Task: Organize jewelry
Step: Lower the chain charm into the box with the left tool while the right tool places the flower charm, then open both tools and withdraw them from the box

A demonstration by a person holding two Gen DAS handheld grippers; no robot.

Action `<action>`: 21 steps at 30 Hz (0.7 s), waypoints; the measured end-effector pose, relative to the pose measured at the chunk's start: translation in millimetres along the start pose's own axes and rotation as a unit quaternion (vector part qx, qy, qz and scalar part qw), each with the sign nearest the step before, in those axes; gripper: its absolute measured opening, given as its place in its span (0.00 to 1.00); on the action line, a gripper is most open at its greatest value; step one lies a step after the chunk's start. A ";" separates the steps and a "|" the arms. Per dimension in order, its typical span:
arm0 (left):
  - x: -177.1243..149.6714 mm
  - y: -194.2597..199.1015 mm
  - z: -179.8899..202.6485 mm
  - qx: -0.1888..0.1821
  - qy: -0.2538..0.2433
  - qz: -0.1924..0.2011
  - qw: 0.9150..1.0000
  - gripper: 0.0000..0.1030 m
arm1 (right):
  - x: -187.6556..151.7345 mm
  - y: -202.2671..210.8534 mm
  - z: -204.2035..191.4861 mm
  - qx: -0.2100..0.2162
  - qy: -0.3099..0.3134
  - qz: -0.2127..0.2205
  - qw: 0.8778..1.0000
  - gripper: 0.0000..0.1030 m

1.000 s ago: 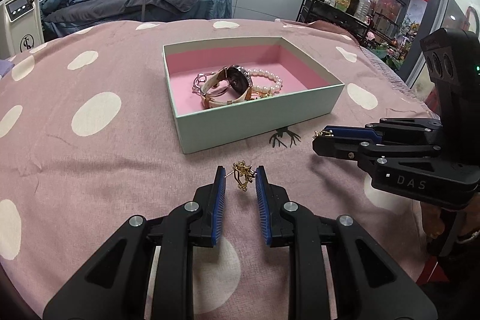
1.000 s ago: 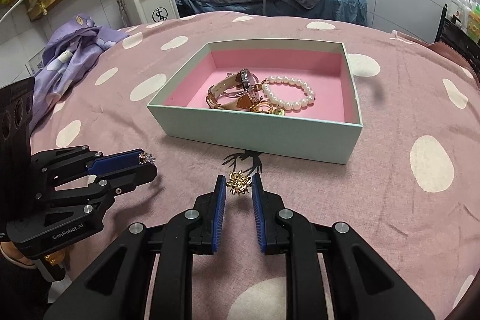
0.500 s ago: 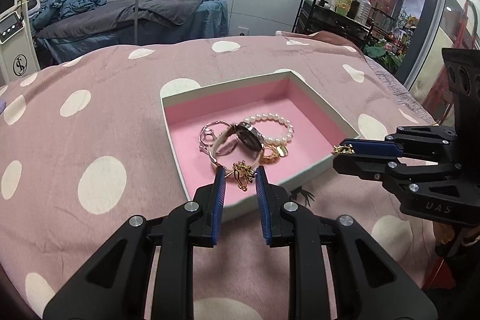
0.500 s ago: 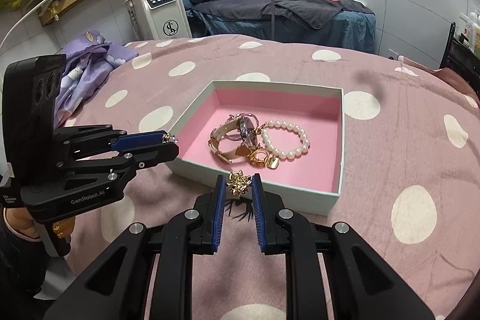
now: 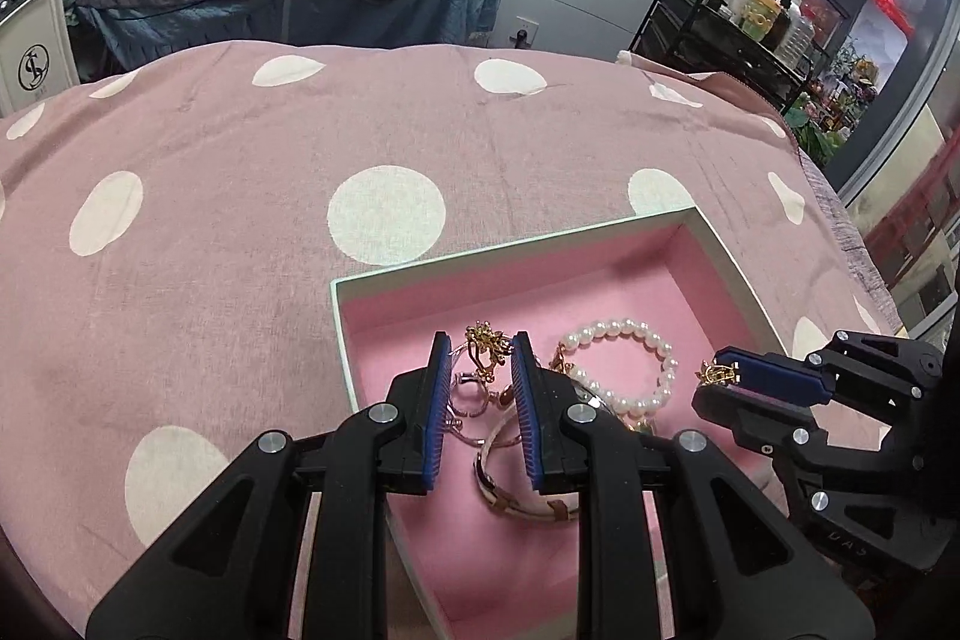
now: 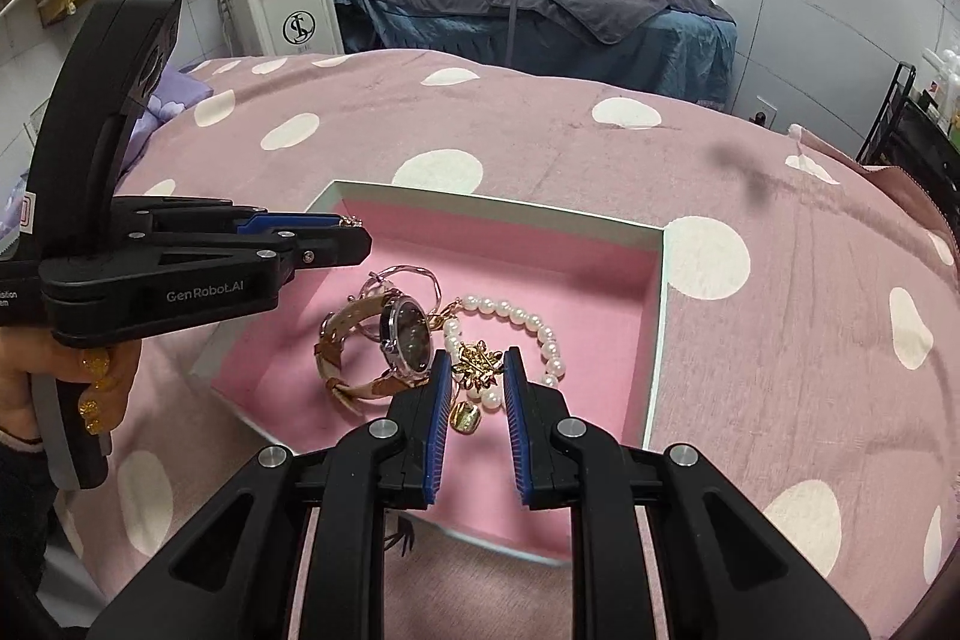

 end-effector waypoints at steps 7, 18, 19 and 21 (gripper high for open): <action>1.8 -20.3 -4.0 0.010 0.002 -0.020 1.000 0.20 | -0.7 -16.1 -0.1 -0.007 0.002 -0.015 1.000 0.17; 3.9 -29.9 -1.2 0.019 -0.004 -0.026 0.999 0.21 | -3.4 -24.3 -4.8 -0.023 0.024 -0.018 0.999 0.17; 3.9 -29.8 -0.3 0.020 -0.006 -0.026 0.999 0.21 | -3.5 -24.2 -5.3 -0.023 0.025 -0.017 0.999 0.17; 4.1 -28.5 0.3 0.026 -0.013 -0.025 0.999 0.22 | -3.6 -22.9 -5.7 -0.025 0.027 -0.014 0.999 0.17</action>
Point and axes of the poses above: each gripper's, at about its wrist camera, not at the fingertips, and y roughly against the way its jaws point, z to its right, x to its top, the point moved 10 cm from there along -y, roughly the way its jaws point, and after that the axes turned 11 degrees about -x, right-handed, at the moved point
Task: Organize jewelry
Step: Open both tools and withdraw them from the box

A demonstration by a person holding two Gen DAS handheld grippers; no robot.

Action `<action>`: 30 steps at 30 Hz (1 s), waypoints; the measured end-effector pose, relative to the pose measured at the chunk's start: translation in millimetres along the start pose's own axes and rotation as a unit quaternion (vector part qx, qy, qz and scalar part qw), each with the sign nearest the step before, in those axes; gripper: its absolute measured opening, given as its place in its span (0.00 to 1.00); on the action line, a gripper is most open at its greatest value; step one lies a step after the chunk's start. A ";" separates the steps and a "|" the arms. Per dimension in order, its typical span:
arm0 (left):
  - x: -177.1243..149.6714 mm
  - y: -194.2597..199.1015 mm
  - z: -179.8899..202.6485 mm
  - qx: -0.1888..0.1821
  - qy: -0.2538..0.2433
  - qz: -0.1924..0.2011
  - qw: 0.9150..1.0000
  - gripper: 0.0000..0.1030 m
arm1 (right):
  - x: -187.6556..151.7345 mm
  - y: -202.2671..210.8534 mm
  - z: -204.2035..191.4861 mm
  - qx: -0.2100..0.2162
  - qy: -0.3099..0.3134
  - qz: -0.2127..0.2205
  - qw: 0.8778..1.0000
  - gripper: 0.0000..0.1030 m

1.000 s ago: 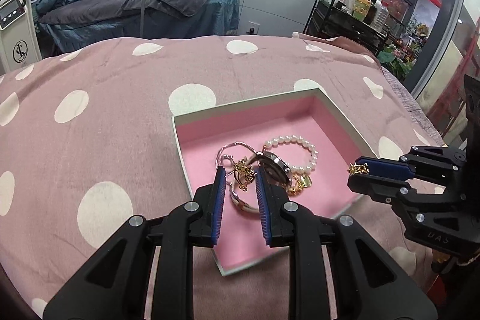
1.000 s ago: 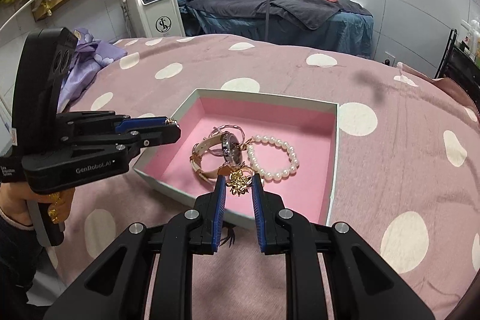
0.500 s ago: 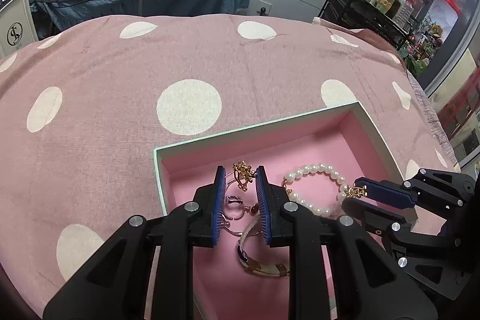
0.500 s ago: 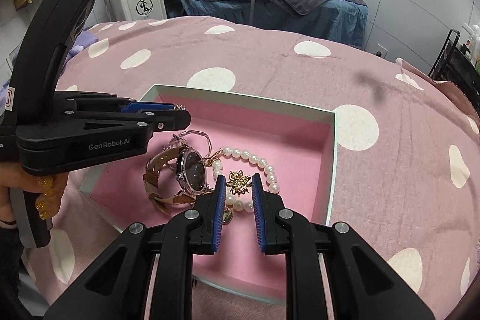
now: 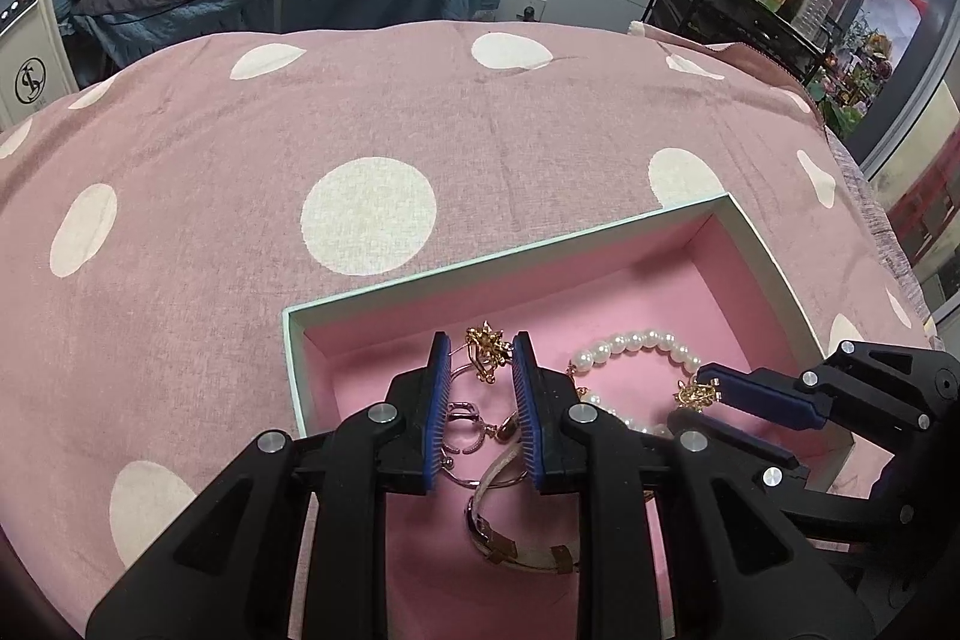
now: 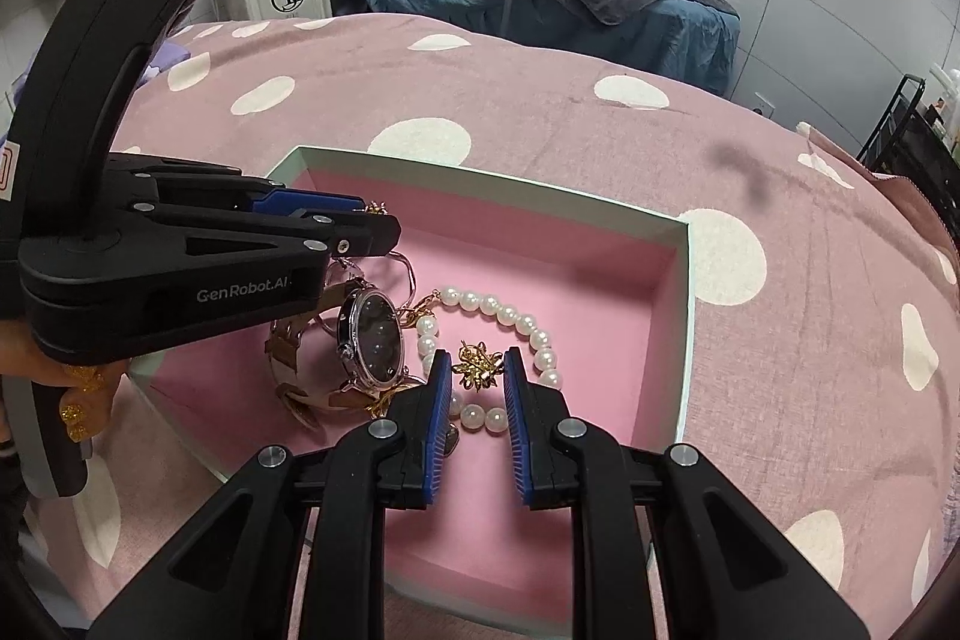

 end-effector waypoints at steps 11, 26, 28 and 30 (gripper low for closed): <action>10.9 39.9 1.1 0.021 -0.008 0.059 0.998 0.62 | -0.1 19.3 6.5 -0.026 0.006 0.029 0.999 0.32; -62.0 142.6 0.7 0.098 -0.013 0.192 0.976 0.93 | -38.1 98.7 30.1 -0.067 -0.049 0.128 0.988 0.91; -75.5 153.5 6.9 0.101 -0.019 0.206 0.973 0.94 | -45.9 107.8 27.6 -0.061 -0.060 0.140 0.987 0.93; -89.3 165.0 15.0 0.113 -0.026 0.223 0.968 0.94 | -54.7 116.8 24.6 -0.052 -0.068 0.149 0.985 0.93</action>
Point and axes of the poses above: each gripper's, at about its wrist camera, not at the fingertips, and y roughly against the way its jaws point, z to its right, x to its top, the point moved 10 cm from there along -y, roughly the way its jaws point, and after that the axes turned 11 degrees about -x, right-handed, at the moved point
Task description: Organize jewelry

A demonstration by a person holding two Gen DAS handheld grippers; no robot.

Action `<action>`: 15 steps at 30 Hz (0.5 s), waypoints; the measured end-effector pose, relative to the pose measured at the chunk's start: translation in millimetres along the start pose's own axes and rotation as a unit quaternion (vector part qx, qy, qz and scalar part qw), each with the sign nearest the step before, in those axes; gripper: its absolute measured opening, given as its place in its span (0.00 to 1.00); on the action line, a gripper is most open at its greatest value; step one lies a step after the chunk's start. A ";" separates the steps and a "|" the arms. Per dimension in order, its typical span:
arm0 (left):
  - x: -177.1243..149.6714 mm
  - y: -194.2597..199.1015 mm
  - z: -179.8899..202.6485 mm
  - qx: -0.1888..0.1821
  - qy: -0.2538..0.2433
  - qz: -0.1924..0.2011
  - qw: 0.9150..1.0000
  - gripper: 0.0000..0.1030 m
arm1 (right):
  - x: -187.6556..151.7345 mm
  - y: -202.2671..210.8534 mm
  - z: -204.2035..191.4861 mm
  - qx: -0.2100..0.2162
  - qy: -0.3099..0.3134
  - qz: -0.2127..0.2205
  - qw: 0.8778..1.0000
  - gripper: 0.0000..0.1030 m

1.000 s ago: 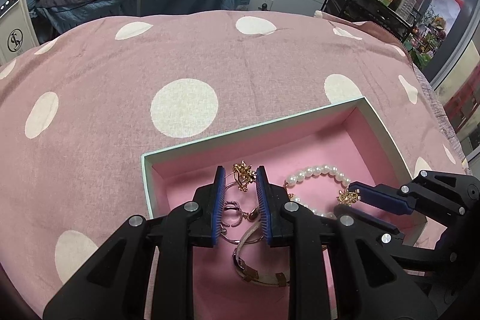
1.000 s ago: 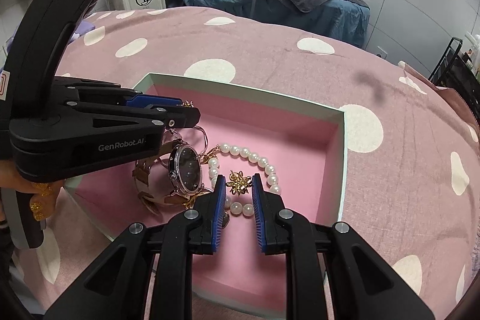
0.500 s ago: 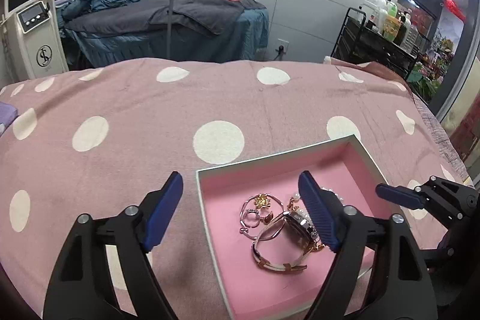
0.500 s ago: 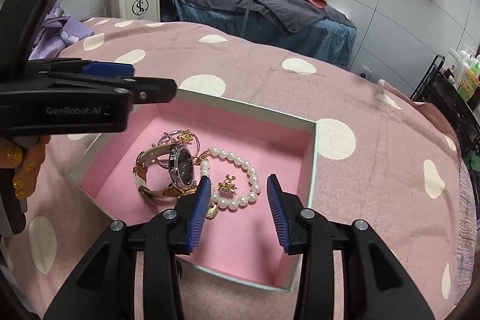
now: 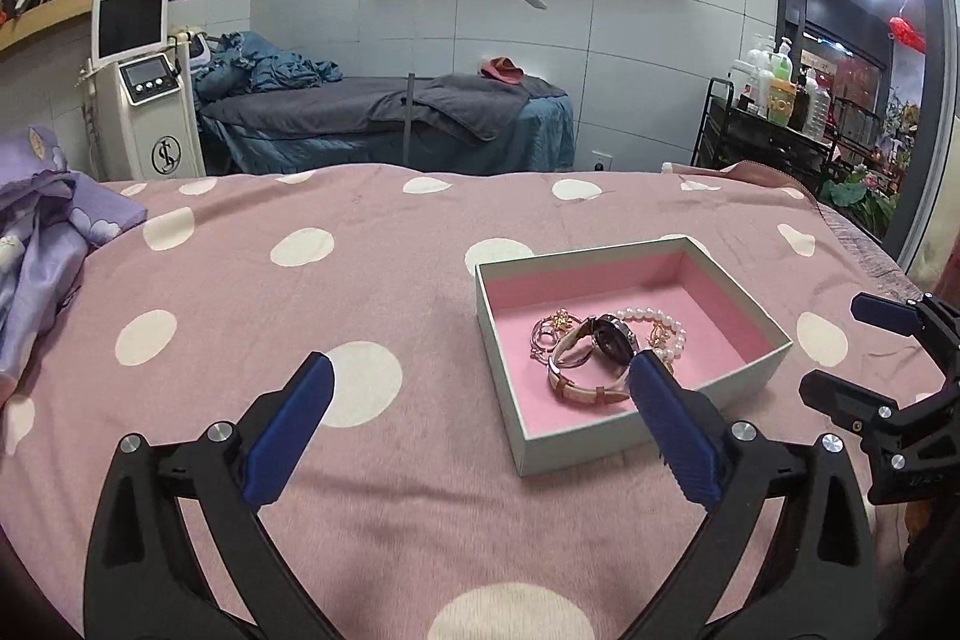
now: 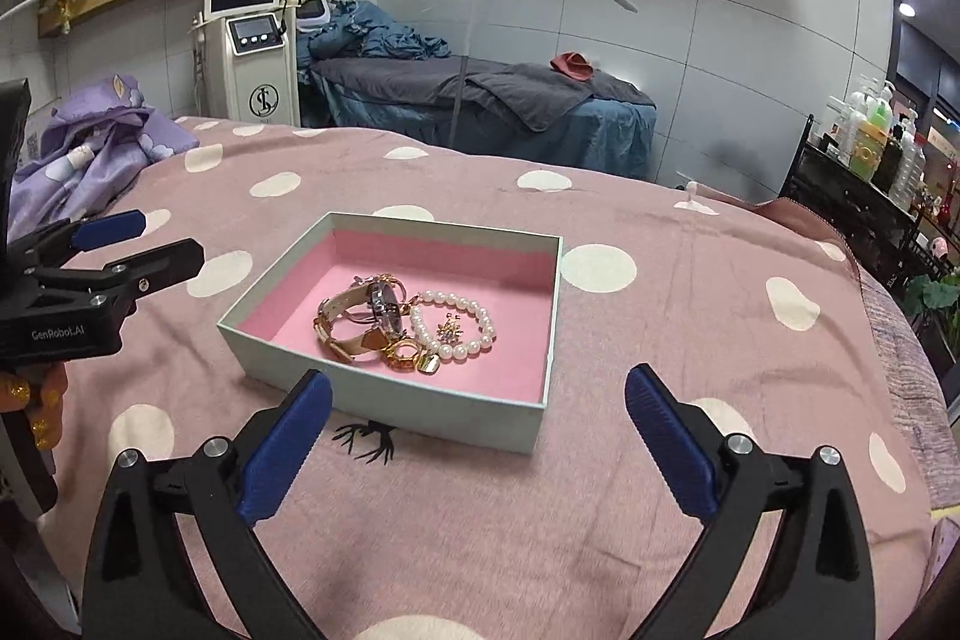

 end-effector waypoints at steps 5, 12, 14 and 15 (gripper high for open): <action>-17.9 40.5 19.7 0.004 -0.017 0.032 0.999 0.94 | -15.9 28.5 -0.1 0.012 -0.031 0.020 0.999 0.93; -56.4 77.5 47.4 -0.001 -0.027 0.041 0.999 0.94 | -38.3 66.9 4.4 -0.010 -0.035 0.059 0.998 0.93; -67.6 86.7 49.9 0.001 -0.021 0.040 0.999 0.94 | -45.4 77.0 6.0 -0.019 -0.032 0.068 0.997 0.93; -72.2 91.3 50.3 0.003 -0.017 0.042 0.999 0.94 | -48.6 80.1 7.9 -0.021 -0.031 0.070 0.997 0.93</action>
Point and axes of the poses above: each gripper's, at about its wrist camera, not at the fingertips, and y roughly against the way its jaws point, z to its right, x to its top, the point moved 10 cm from there along -y, roughly the way its jaws point, and after that the axes turned 11 degrees about -x, right-handed, at the moved point
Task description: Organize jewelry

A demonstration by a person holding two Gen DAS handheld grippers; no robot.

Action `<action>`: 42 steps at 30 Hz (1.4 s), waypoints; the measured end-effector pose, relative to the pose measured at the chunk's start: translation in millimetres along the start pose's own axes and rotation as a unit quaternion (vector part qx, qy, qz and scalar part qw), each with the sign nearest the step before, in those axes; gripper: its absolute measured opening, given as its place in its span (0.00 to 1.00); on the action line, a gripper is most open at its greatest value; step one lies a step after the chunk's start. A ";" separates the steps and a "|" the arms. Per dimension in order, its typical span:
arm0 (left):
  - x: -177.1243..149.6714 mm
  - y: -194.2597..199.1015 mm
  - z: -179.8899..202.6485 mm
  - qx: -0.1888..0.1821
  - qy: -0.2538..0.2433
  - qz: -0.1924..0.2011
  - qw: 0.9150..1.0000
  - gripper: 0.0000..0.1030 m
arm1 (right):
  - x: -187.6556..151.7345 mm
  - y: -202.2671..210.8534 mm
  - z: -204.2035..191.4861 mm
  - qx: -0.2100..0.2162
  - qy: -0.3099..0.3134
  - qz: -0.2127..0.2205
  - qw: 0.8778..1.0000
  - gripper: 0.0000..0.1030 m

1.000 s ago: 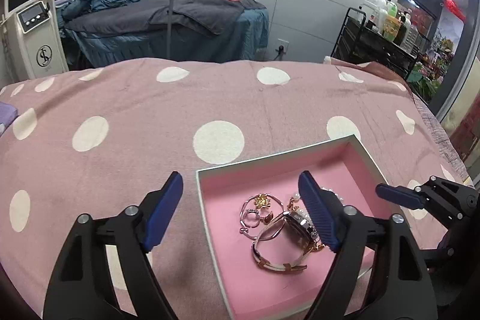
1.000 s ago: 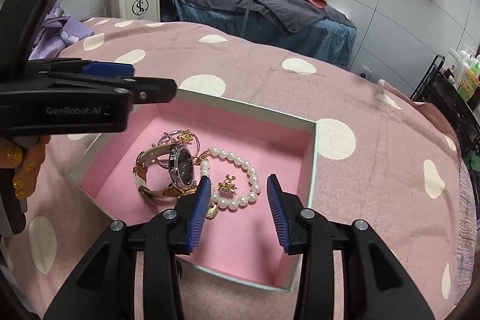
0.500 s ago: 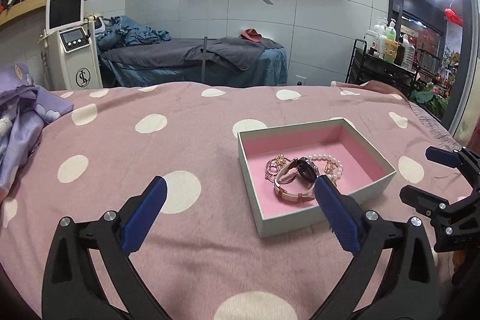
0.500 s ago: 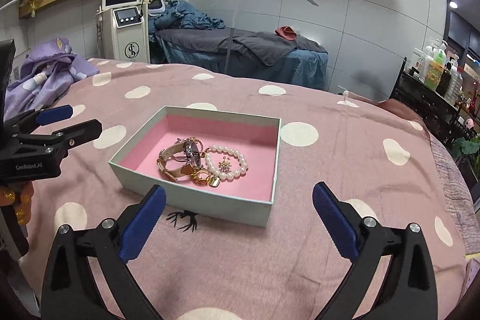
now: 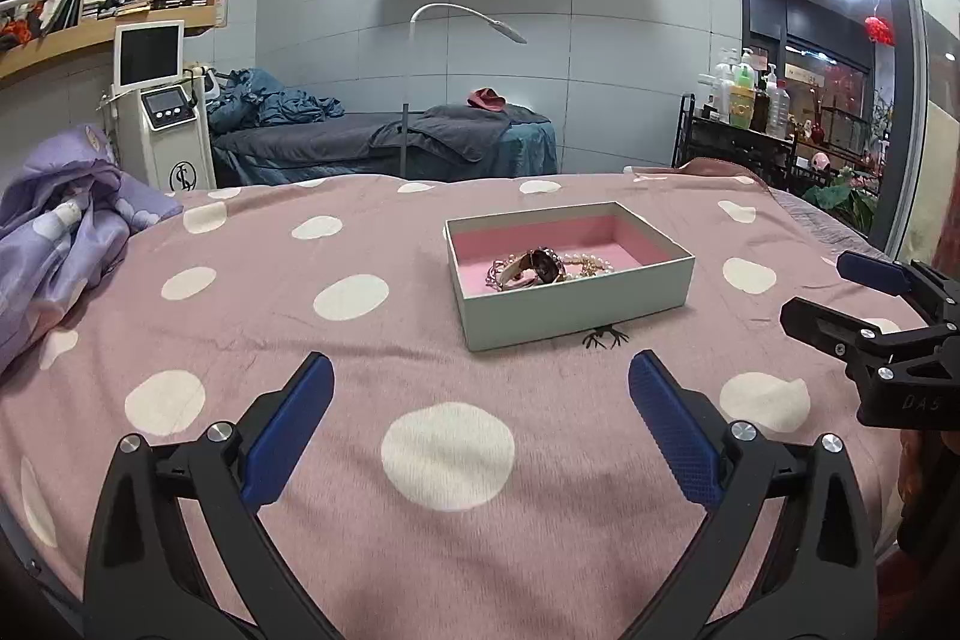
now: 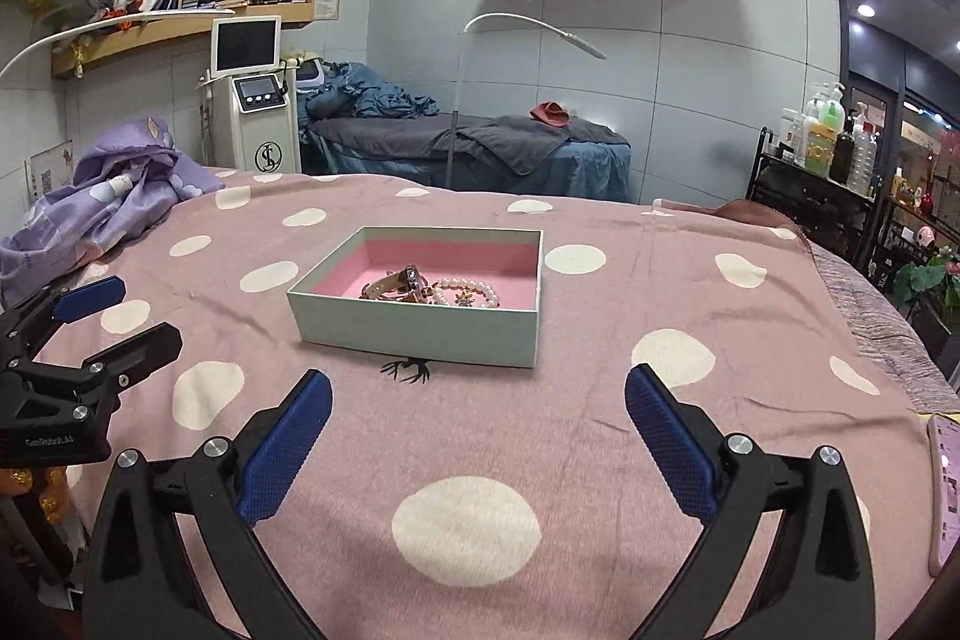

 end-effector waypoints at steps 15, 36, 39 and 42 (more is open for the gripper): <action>-26.6 42.7 1.0 0.022 0.017 0.025 0.999 0.94 | -18.7 41.2 4.3 -0.013 0.001 0.027 1.000 0.94; -16.7 49.8 12.5 0.034 -0.005 0.045 0.998 0.94 | -16.8 51.7 8.1 -0.019 -0.003 0.034 0.999 0.94; -16.0 50.5 12.5 0.035 -0.007 0.049 0.998 0.94 | -16.7 51.8 8.3 -0.019 -0.004 0.035 0.999 0.94; -16.2 50.5 13.2 0.036 -0.009 0.049 0.998 0.94 | -17.0 51.6 9.0 -0.020 -0.004 0.034 0.999 0.94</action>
Point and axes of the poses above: each gripper's, at about its wrist camera, not at the fingertips, and y roughly against the way its jaws point, z to its right, x to its top, the point moved 10 cm from there along -y, roughly the way its jaws point, and after that the axes turned 11 degrees about -x, right-handed, at the moved point
